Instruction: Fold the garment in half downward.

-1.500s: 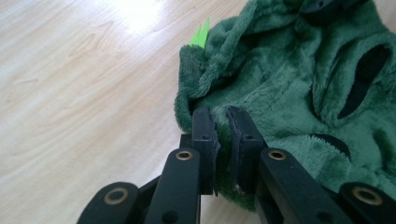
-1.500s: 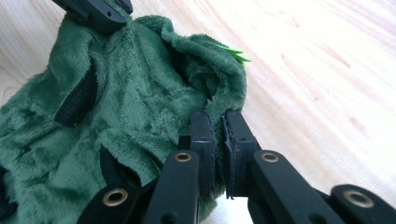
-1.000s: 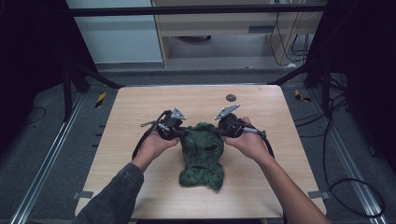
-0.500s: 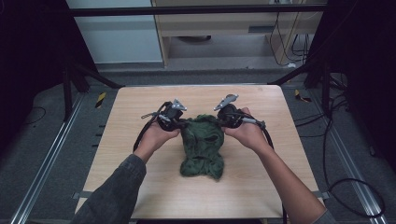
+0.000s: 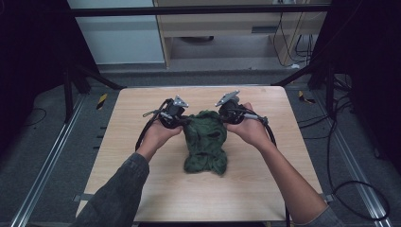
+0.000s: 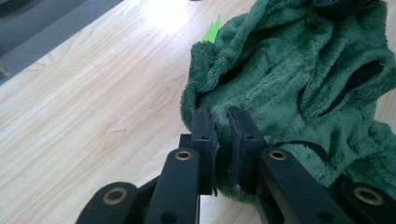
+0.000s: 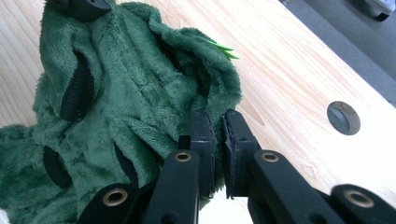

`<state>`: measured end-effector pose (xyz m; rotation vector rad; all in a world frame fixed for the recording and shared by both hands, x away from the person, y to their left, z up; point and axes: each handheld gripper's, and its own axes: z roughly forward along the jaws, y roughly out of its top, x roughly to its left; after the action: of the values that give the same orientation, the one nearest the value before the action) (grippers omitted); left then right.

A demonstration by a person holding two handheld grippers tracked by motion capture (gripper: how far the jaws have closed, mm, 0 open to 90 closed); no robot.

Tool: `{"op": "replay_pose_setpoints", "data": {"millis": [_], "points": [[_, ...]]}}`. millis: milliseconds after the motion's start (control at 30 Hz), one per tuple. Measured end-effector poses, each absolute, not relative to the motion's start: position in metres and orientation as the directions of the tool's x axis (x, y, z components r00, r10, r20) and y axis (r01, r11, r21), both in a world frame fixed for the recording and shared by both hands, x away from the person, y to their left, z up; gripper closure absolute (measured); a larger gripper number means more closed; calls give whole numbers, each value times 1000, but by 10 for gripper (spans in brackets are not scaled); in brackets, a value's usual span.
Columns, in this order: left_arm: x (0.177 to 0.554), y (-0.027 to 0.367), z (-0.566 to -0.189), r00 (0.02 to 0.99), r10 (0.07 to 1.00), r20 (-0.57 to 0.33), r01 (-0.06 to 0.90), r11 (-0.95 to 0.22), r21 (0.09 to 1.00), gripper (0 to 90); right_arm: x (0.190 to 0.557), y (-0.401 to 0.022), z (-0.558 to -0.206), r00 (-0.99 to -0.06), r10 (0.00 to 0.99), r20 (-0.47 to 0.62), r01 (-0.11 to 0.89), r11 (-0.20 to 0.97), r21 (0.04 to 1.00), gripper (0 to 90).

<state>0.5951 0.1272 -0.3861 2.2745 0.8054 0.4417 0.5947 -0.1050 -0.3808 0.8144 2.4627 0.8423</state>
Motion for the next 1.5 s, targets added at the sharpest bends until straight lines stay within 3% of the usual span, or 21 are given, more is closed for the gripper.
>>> {"op": "replay_pose_setpoints", "data": {"millis": [467, 1500], "points": [[595, 127, -382, 748, 653, 118, 407, -592, 696, 816, 597, -103, -377, -737, 642, -214, 378, 653, 656, 838], [569, 131, -389, 769, 622, 150, 357, -612, 706, 813, 561, -104, -380, -757, 597, -266, 298, 677, 673, 839]]}}
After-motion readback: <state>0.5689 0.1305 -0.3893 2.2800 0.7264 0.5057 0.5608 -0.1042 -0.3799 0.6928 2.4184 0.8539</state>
